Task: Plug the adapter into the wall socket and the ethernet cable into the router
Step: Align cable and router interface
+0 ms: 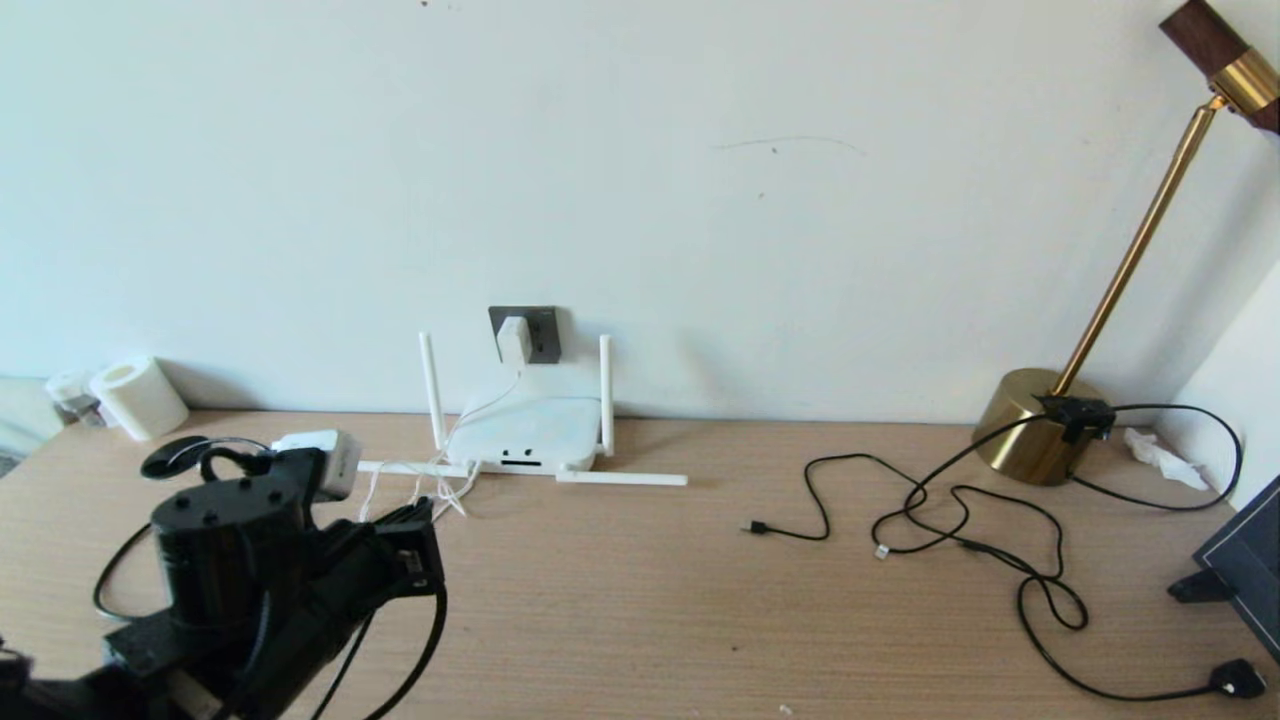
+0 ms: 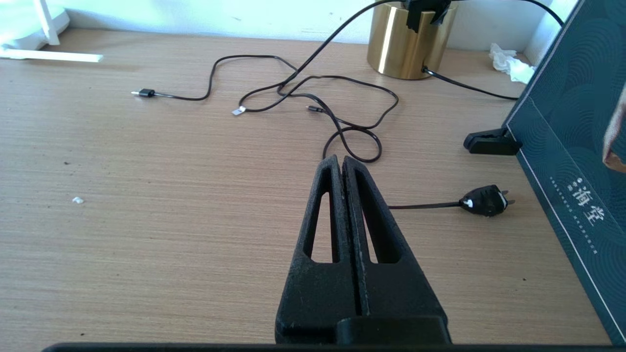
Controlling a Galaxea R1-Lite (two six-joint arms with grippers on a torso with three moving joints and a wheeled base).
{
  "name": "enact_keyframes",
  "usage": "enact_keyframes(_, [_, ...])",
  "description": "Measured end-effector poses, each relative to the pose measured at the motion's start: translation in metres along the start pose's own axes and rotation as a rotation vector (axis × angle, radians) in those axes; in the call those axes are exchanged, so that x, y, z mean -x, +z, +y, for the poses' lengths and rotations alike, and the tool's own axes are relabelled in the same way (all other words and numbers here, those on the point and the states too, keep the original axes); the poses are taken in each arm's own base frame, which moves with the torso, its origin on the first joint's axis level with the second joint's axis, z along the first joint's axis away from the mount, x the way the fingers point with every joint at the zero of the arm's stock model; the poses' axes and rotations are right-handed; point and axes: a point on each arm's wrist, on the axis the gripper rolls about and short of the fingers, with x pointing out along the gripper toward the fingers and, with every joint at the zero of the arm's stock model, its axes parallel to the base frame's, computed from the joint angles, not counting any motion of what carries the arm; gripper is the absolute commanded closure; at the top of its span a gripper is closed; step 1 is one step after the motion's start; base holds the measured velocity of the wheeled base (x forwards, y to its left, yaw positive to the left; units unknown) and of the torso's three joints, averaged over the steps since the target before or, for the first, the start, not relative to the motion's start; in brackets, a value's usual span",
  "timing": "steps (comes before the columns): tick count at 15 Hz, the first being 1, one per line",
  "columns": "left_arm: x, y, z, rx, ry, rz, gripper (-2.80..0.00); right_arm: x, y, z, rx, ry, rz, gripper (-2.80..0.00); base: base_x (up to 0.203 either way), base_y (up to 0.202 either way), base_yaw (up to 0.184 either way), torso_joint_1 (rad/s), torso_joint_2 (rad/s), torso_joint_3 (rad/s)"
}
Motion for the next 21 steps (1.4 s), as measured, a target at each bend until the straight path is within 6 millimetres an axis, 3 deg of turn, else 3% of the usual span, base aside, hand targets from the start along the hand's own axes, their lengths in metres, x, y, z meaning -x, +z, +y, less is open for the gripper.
enact_keyframes(21, [0.004,-0.0057,-0.0043,0.021,-0.007,0.018,0.0,0.0,0.0,0.0,0.0,0.0,0.0,0.0,0.0,0.0,0.0,0.0,0.0,0.0])
